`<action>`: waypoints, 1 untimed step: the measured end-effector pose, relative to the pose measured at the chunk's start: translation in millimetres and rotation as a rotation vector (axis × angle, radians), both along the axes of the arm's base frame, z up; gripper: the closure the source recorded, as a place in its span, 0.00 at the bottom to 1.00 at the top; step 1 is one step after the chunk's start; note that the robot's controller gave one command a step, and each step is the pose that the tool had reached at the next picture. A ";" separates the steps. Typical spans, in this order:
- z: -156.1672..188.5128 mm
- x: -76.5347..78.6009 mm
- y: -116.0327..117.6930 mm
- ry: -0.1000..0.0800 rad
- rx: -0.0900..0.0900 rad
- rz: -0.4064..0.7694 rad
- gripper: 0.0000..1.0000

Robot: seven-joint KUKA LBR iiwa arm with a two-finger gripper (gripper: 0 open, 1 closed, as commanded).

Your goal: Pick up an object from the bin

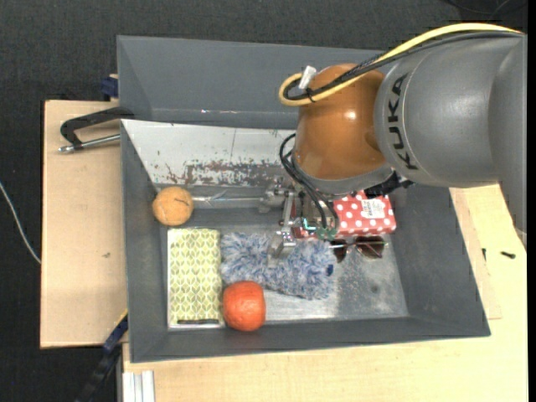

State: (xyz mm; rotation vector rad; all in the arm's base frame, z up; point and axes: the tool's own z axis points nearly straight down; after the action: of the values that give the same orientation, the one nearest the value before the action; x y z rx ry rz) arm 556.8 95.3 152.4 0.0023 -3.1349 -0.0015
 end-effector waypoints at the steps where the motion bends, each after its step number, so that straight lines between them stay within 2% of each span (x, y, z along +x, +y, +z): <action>1: 4.3 2.0 -0.3 -0.008 0.001 -0.001 0.00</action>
Offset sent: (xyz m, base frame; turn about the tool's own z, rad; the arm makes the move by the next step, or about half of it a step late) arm -0.0232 -0.0035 -0.0824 -0.2014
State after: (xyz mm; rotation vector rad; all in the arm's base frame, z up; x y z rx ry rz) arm 558.9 95.0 156.7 0.0007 -3.1431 -0.0030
